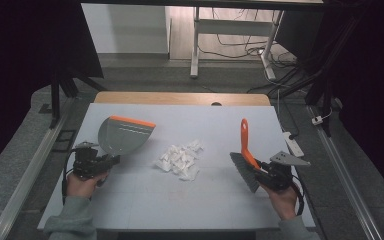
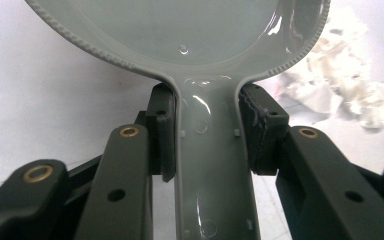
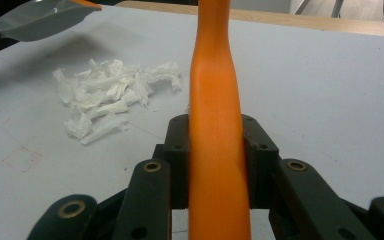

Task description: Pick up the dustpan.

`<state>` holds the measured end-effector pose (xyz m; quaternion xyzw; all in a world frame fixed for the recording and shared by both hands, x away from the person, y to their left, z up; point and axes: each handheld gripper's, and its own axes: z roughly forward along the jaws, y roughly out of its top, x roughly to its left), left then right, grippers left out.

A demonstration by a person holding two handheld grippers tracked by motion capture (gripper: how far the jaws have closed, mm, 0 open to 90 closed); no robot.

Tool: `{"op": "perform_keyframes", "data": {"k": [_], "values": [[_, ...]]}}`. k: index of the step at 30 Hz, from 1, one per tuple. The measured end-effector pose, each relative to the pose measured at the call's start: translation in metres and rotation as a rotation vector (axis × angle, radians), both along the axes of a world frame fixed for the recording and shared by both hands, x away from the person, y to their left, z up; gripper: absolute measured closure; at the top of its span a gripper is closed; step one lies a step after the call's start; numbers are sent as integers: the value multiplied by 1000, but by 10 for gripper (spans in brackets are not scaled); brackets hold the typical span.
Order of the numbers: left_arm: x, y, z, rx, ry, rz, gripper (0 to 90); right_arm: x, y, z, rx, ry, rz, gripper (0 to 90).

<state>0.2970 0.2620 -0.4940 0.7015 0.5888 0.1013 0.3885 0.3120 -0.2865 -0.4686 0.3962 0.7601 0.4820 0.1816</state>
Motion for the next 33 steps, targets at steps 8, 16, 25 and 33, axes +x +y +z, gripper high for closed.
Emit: {"op": "perform_keyframes", "data": {"k": [8, 16, 25, 33], "values": [[-5, 7, 9, -30, -54, -47, 621, 2, 0, 0, 7, -4, -3, 701], [-12, 12, 17, -19, -96, -86, 621, 4, 1, 0, 16, -6, 1, 701], [-20, 19, 26, -22, -133, -122, 621, 6, 5, 0, 10, -1, 5, 701], [-29, 13, 38, 11, -154, -189, 622, 3, 3, -1, 14, -2, 7, 701]]}}
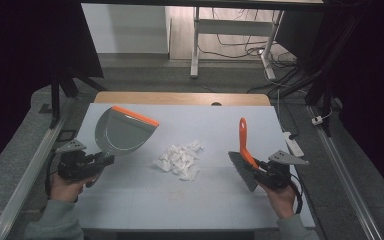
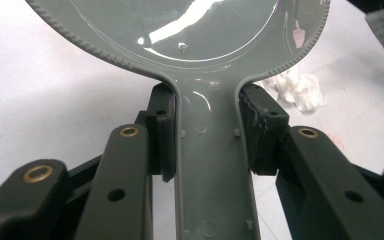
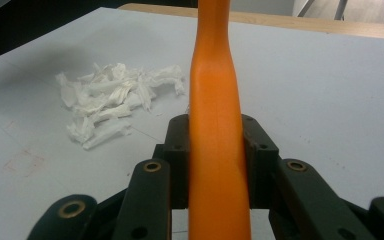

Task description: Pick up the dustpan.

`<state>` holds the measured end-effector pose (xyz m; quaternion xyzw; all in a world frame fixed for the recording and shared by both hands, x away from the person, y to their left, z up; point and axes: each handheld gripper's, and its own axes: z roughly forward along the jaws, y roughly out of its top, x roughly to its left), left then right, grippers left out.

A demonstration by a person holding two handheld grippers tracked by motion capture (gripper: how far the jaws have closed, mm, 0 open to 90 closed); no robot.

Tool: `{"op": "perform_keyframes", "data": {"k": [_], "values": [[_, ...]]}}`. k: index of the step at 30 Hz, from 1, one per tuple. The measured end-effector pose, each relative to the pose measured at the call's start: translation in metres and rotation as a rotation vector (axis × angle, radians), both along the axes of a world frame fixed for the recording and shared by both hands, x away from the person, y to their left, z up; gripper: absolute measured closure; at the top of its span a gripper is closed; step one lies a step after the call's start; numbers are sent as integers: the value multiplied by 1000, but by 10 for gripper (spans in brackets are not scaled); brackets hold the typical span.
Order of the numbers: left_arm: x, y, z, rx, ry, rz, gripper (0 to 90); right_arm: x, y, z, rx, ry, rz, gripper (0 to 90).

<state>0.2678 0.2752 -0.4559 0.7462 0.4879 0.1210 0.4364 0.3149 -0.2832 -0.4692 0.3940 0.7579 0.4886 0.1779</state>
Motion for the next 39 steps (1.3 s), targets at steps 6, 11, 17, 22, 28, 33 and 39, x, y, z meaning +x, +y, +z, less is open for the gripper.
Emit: {"op": "perform_keyframes", "data": {"k": [6, 11, 17, 22, 28, 33, 39], "values": [[-6, -4, 6, -3, -12, -57, 621, -1, -2, 0, 1, -1, -3, 701], [-15, -5, 9, 22, -22, -87, 621, 0, 0, 0, 0, -1, 1, 701], [-26, -9, 14, 47, -13, -132, 621, -1, 0, 0, -4, -1, -4, 701], [-31, -12, 13, 42, 15, -181, 621, -1, 0, 0, -7, -2, -6, 701], [-38, -17, 12, 74, 26, -218, 621, -1, -1, 0, -6, -4, 2, 701], [-41, -14, 5, 84, 49, -220, 621, 0, -2, 0, -8, -8, -1, 701], [-46, -5, -6, 90, 72, -214, 621, 0, -1, 0, -12, -6, 0, 701]]}}
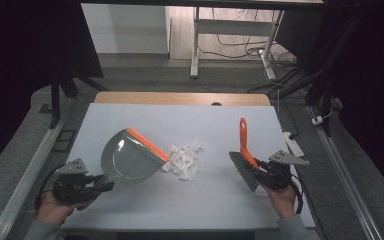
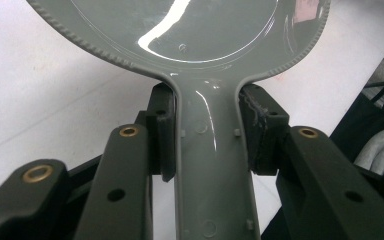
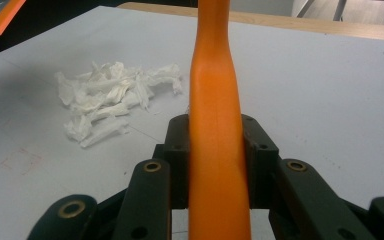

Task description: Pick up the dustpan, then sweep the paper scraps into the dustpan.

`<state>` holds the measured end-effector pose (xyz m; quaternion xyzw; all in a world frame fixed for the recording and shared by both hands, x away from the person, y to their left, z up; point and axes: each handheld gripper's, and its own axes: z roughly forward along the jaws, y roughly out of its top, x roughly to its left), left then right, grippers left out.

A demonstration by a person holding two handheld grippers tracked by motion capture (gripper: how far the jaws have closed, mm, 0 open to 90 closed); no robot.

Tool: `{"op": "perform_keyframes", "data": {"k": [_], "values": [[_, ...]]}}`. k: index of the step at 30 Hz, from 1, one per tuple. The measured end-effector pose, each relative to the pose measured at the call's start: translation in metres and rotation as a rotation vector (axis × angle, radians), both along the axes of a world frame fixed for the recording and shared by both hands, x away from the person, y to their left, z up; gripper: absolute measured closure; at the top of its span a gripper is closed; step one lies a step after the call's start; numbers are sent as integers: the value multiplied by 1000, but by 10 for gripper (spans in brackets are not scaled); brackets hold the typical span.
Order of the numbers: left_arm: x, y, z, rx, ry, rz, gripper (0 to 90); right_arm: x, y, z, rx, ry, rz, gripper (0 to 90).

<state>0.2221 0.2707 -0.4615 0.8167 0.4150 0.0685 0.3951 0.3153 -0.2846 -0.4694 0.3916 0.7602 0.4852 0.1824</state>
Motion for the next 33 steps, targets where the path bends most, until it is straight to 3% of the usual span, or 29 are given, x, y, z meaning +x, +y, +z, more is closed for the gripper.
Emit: {"op": "perform_keyframes", "data": {"k": [8, 10, 24, 27, 33], "values": [[-3, 7, -14, 34, 43, 10, 621, 0, 0, 0, -5, 0, 0, 701], [-2, 7, -16, 47, 37, 10, 621, -1, 1, 0, -6, -2, 0, 701], [1, 1, -24, 73, 77, -51, 621, 1, 4, 2, -5, -4, -1, 701], [1, -1, -26, 75, 89, -80, 621, 6, 10, 7, 7, -10, 5, 701], [3, -3, -30, 90, 106, -86, 621, 24, 33, 12, -12, -12, 19, 701]]}}
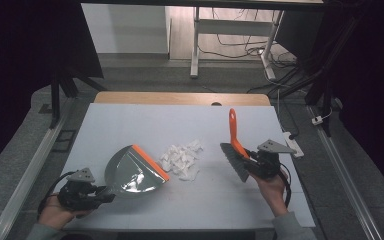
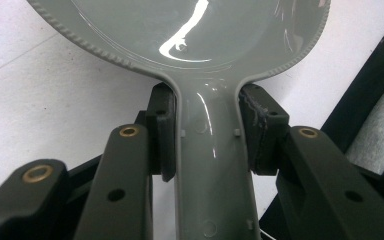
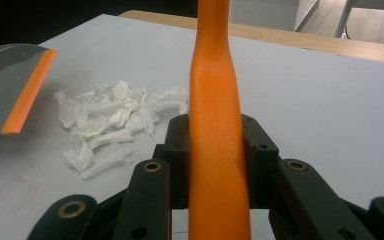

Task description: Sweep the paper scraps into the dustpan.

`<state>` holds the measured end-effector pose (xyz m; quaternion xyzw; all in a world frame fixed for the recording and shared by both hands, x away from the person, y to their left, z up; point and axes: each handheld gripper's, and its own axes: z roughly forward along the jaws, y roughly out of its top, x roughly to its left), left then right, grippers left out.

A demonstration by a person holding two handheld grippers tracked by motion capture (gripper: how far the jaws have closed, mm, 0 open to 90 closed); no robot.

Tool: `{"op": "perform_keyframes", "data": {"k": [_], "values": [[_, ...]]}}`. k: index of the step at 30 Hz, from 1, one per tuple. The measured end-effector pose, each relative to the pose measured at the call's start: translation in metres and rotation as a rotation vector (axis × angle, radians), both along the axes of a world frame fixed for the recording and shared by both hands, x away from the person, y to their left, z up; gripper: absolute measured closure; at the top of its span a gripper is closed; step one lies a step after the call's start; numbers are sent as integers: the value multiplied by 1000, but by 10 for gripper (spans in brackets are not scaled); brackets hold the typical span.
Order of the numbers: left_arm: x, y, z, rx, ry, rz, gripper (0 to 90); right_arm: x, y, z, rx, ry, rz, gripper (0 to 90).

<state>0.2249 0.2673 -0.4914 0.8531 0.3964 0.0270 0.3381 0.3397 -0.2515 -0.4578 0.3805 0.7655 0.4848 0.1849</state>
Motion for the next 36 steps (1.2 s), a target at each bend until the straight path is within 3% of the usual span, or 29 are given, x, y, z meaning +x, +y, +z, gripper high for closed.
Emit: {"op": "perform_keyframes", "data": {"k": [10, 20, 36], "values": [[3, -1, -4, -1, 18, -31, 621, 24, 37, 3, -16, 11, 12, 701], [5, -2, -9, 3, 43, -56, 621, 54, 66, -4, -73, 35, 4, 701], [7, -4, -14, 33, 59, -60, 620, 81, 75, -17, -79, 68, -55, 701]]}}
